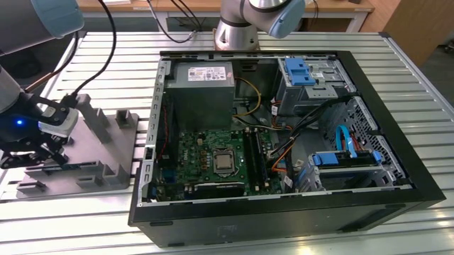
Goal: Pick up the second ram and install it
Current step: 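Pick up the second ram and move it above second insertion slot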
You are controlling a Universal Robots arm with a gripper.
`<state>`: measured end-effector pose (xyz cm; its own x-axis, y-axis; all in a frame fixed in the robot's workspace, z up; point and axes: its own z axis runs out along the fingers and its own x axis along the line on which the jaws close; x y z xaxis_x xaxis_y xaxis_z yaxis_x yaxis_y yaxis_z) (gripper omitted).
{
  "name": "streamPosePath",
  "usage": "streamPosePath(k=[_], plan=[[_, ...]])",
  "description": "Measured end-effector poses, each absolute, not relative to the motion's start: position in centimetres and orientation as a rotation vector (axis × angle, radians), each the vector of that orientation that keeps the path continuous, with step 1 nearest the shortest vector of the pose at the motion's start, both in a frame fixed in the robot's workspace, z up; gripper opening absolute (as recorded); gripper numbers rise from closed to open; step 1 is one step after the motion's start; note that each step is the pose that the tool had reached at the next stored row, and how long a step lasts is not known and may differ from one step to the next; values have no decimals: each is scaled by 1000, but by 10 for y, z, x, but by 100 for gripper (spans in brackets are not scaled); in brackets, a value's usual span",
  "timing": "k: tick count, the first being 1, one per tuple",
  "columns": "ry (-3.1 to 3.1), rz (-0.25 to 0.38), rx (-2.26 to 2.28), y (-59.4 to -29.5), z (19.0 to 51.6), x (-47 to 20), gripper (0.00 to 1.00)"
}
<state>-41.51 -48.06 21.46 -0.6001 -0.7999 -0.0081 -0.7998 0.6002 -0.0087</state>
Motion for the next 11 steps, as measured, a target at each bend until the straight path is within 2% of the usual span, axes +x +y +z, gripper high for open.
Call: streamPosePath(k=[11], plan=[[2708, -5, -1569, -481, 215, -415, 10]])
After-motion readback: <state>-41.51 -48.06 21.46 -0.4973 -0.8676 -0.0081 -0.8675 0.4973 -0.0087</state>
